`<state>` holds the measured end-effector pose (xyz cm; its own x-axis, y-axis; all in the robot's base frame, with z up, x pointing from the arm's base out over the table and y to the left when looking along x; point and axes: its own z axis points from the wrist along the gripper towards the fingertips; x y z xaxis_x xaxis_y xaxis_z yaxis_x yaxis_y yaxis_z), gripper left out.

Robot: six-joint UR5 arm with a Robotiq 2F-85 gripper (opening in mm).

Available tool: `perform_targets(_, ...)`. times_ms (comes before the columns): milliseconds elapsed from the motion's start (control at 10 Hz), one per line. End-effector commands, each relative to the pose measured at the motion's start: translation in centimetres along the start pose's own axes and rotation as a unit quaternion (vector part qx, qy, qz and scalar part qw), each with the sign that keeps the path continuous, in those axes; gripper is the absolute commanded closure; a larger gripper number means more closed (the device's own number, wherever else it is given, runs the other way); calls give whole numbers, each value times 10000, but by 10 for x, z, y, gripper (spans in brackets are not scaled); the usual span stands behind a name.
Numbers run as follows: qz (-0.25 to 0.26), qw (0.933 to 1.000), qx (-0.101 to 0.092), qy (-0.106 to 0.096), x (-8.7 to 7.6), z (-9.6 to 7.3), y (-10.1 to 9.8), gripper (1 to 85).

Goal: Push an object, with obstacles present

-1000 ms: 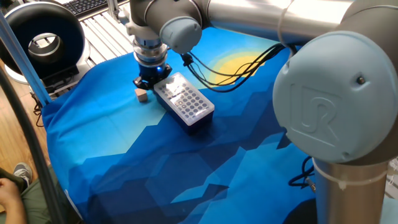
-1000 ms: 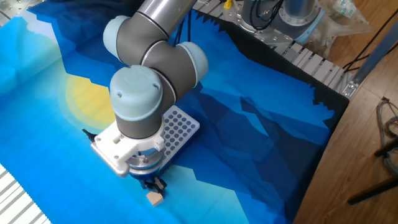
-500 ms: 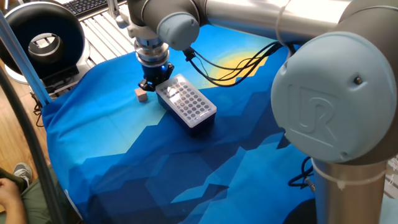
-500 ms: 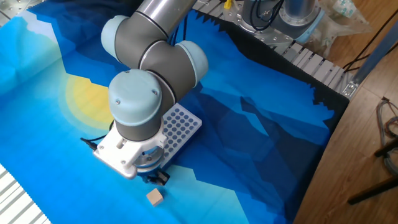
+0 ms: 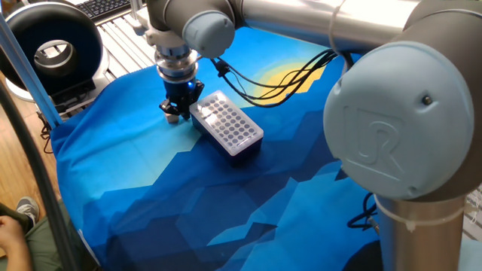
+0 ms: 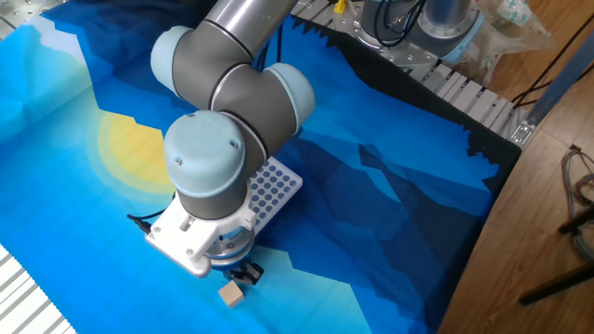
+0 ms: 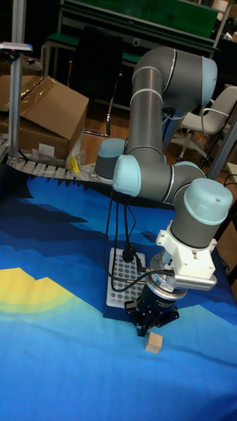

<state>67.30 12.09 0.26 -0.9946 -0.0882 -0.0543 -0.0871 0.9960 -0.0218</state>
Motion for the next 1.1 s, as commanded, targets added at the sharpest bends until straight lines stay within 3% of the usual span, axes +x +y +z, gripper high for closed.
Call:
perform_targets(0, 58, 9999, -59, -95, -9, 1, 9, 847)
perform_targets(400, 337, 9991, -202, -181, -14, -2, 39, 847)
perform_targets(600, 378, 9990, -132, -215, -12, -1, 45, 847)
perform_targets(700, 184, 9997, 7, -183, -10, -2, 32, 847)
perform_targets(800, -33, 9996, 265, -105, -5, -7, 12, 847)
perform_targets(1000, -90, 9992, 391, 40, 7, -21, -2, 847)
